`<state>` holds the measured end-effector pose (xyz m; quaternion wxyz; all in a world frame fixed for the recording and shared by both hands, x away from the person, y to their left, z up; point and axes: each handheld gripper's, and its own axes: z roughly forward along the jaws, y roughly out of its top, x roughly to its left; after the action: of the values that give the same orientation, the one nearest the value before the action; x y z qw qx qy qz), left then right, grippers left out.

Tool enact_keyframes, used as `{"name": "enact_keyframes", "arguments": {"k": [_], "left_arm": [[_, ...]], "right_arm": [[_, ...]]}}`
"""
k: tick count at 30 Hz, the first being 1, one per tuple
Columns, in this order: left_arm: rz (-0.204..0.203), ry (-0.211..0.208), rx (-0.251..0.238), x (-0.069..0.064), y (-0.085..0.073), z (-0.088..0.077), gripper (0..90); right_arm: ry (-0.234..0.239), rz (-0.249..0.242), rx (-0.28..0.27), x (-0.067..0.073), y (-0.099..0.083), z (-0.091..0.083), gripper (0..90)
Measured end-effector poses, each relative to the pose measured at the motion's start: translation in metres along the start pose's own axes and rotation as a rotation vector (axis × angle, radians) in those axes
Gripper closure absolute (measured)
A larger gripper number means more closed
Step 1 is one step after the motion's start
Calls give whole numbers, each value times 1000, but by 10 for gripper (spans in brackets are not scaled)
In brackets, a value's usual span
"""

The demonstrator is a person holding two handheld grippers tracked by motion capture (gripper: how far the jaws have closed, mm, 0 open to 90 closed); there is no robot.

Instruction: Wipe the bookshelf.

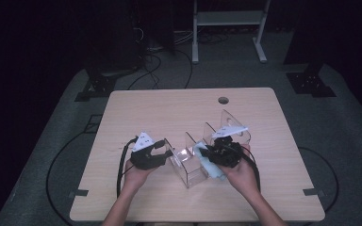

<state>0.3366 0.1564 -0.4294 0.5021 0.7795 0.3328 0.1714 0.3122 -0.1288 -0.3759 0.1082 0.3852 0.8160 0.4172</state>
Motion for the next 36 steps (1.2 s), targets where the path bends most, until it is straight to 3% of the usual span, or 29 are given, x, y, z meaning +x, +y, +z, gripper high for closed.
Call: {"name": "enact_keyframes", "arguments": {"k": [5,10,14,18,24,29,33,36], "left_arm": [[-2,4,1,-1,0,0,472],[0,3,-2,0,0,0,472],[3,5,-1,0,1,0,472],[3,6,-1,1,0,0,472],[-13,8,-1,0,0,0,472],[-14,9,2,-1,1,1,472],[-11,7,2,0,0,0,472],[-15,6,1,0,0,1,473]], "right_arm": [[-5,7,2,-1,3,2,786],[-40,13,37,-4,33,28,786],[-46,57,72,-12,59,54,785],[-39,75,83,-15,66,62,784],[-14,24,44,-9,39,34,782],[14,11,12,-6,11,3,784],[-54,5,-59,-12,-5,-32,784],[-99,45,-81,-29,-16,-52,784]]}}
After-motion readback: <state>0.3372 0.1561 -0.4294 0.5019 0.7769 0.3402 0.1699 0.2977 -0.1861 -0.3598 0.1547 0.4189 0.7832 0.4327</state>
